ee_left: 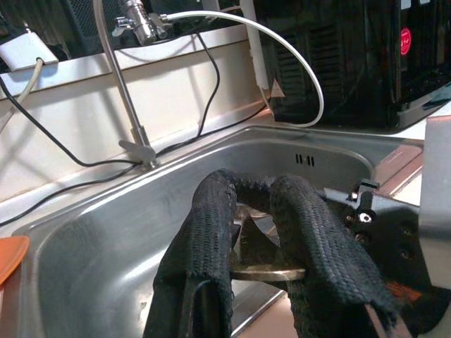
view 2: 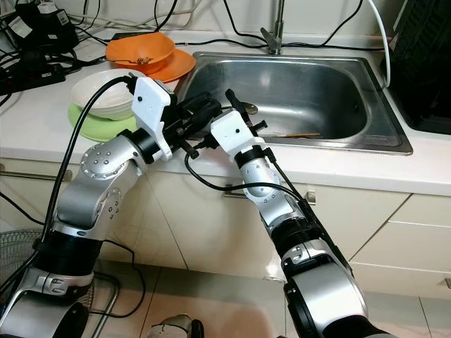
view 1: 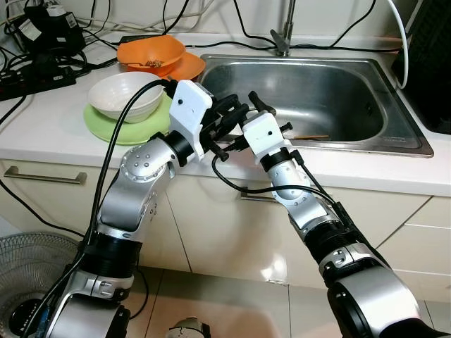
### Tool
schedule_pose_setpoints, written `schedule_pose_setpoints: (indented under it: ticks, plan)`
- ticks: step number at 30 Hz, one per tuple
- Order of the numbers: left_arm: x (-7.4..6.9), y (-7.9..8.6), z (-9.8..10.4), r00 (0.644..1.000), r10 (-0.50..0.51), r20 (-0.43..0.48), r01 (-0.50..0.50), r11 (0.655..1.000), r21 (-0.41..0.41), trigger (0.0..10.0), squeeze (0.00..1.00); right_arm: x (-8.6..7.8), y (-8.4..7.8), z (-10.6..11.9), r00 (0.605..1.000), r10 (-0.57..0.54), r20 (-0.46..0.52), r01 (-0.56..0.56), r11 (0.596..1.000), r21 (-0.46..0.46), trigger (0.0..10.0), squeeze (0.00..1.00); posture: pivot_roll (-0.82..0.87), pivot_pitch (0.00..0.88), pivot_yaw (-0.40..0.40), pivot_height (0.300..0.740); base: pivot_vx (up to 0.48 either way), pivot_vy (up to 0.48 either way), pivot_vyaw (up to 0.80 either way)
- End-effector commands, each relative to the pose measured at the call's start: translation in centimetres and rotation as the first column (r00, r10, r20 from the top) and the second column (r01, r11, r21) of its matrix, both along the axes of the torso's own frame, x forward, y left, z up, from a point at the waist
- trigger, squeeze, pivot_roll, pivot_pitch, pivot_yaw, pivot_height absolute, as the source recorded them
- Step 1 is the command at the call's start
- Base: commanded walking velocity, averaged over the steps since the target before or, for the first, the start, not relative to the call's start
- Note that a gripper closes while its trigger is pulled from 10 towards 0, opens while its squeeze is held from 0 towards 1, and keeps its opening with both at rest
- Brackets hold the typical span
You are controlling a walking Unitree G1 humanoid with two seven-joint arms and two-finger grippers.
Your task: Kitchen organization
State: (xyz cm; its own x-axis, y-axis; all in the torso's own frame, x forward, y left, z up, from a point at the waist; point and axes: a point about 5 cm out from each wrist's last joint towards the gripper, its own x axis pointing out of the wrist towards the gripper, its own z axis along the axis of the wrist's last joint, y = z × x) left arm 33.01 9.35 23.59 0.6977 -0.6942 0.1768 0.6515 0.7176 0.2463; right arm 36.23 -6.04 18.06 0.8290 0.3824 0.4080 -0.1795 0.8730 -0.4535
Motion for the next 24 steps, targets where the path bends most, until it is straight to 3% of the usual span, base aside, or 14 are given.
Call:
schedule_pose_setpoints:
  ticks: [1, 15, 16, 24]
  plan:
    - [0.3, 0.36, -0.1, 1.0, 0.025, -0.015, -0.025, 1.0, 0.01, 10.0, 0.0, 0.07, 0.17, 1.09, 0.999, 0.011, 0.037, -0.012, 0.999, 0.036, 0.0, 0.0, 0.2, 0.0, 0.077, 0.74, 0.0, 0.0, 0.0]
    - [0.56, 0.67, -0.05, 0.999, 0.051, -0.014, -0.051, 0.999, -0.002, 10.0, 0.0, 0.15, -0.22, 1.08, 0.999, -0.006, 0.04, 0.005, 1.0, 0.03, 0.0, 0.0, 0.2, 0.0, 0.079, 0.74, 0.0, 0.0, 0.0]
    - [0.62, 0.75, -0.04, 0.998, 0.054, -0.018, -0.055, 0.998, -0.012, 10.0, 1.0, 0.18, -0.27, 1.13, 0.999, -0.01, 0.042, 0.009, 0.999, 0.032, 0.0, 0.0, 0.2, 0.0, 0.08, 0.74, 0.0, 0.0, 0.0]
    - [0.8, 1.08, 0.26, 0.997, 0.072, -0.013, -0.073, 0.997, -0.036, 10.0, 1.0, 0.22, -0.37, 1.19, 0.999, -0.02, 0.044, 0.018, 0.999, 0.035, 0.0, 0.0, 0.2, 0.0, 0.079, 0.74, 0.0, 0.0, 0.0]
